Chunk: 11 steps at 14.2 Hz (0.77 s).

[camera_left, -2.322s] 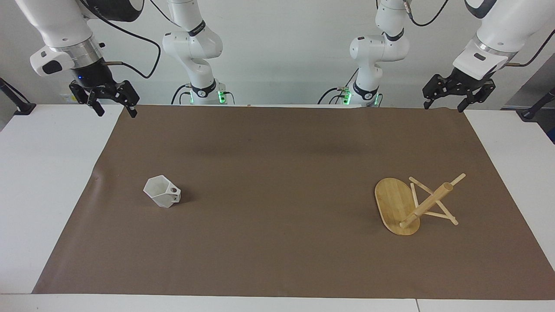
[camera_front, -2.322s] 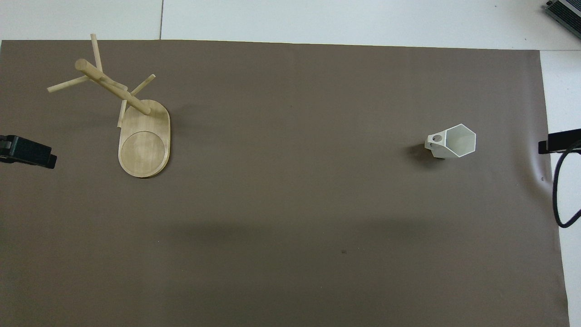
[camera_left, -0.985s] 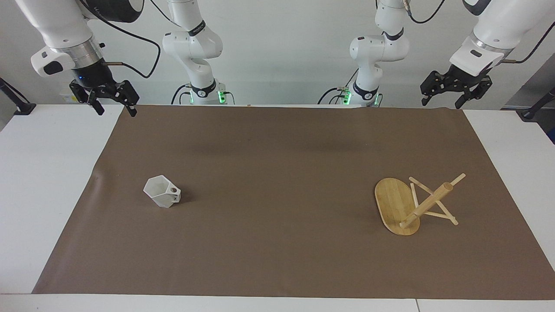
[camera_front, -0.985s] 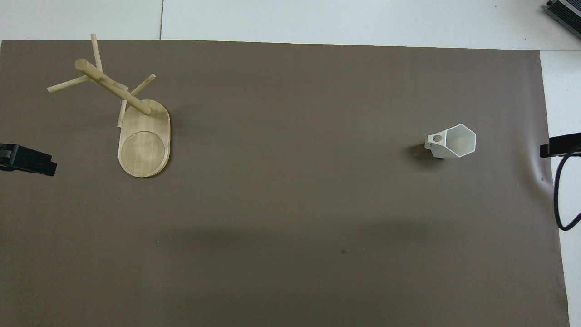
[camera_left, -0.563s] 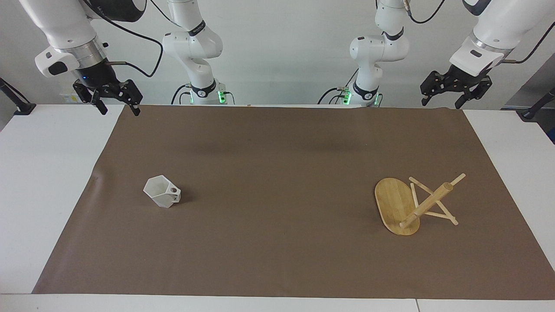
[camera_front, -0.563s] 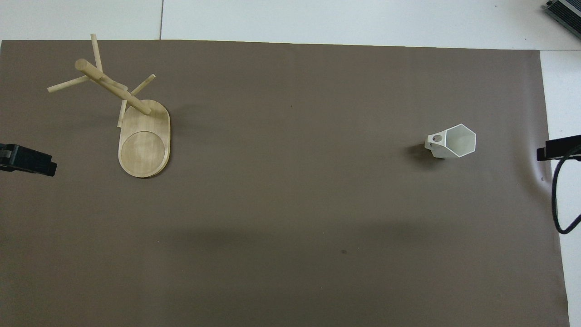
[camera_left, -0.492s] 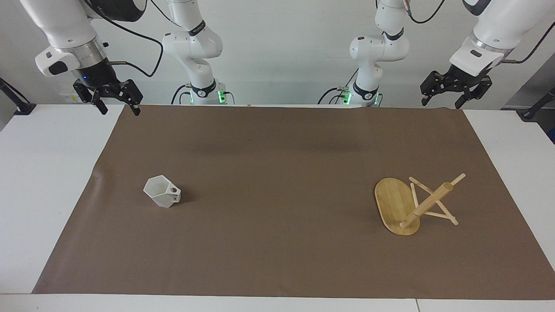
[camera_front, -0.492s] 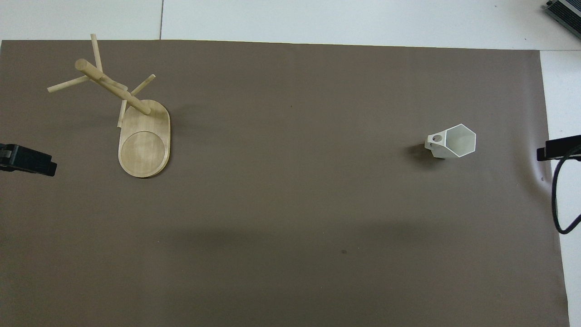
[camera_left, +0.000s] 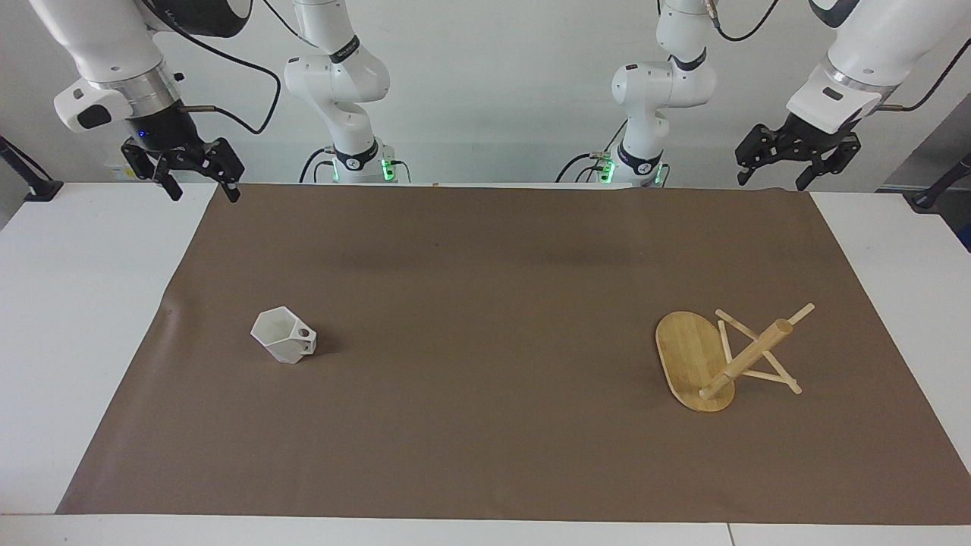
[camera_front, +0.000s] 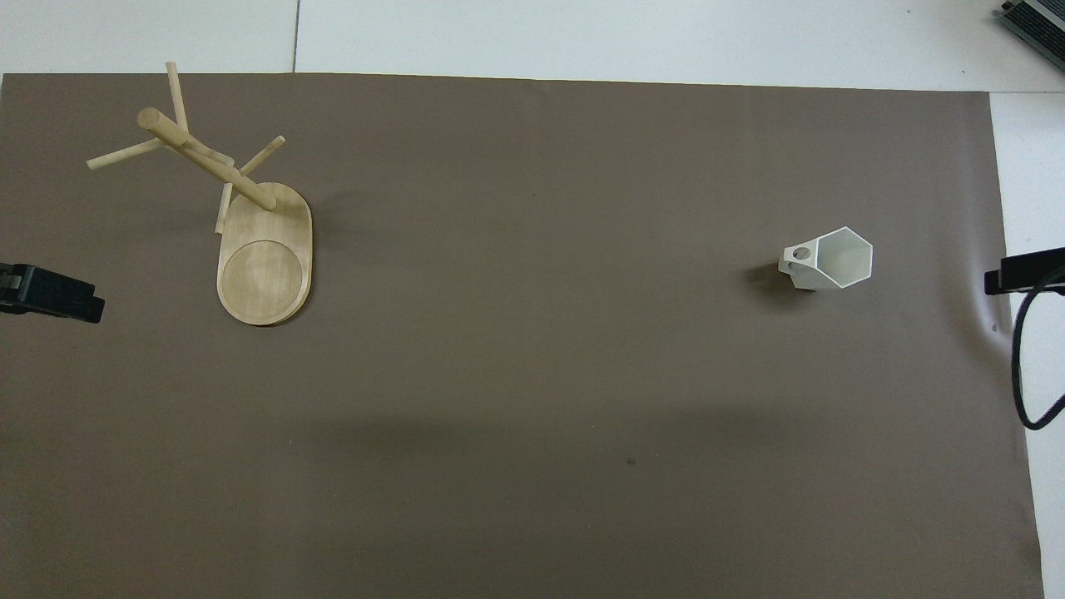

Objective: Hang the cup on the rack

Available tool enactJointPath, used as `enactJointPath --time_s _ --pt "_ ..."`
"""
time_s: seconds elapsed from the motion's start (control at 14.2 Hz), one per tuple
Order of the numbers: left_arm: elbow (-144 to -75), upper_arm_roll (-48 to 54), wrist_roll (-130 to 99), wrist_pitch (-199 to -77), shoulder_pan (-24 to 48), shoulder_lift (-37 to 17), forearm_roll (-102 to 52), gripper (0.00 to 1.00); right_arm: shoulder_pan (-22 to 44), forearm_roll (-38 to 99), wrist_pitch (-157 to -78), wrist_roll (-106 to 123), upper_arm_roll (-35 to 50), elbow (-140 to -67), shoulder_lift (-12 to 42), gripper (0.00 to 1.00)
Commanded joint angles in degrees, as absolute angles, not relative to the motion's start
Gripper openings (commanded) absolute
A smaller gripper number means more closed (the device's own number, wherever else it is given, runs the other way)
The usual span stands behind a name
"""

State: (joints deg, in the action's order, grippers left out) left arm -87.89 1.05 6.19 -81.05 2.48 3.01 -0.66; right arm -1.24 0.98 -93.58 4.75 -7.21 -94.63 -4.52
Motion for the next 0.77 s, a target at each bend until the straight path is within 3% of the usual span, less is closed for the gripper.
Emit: enactJointPath --time_s 0.0,0.7 --pt "-89.5 1.2 6.0 -80.9 1.9 4.5 -0.9 1.0 -1.8 0.0 -94.9 6.4 -6.9 -96.3 -5.9 1.0" --pt "-89.4 1.2 6.0 -80.9 1.9 4.5 -0.9 1.0 -1.8 0.0 -96.2 6.9 -6.9 -96.3 -5.8 1.0"
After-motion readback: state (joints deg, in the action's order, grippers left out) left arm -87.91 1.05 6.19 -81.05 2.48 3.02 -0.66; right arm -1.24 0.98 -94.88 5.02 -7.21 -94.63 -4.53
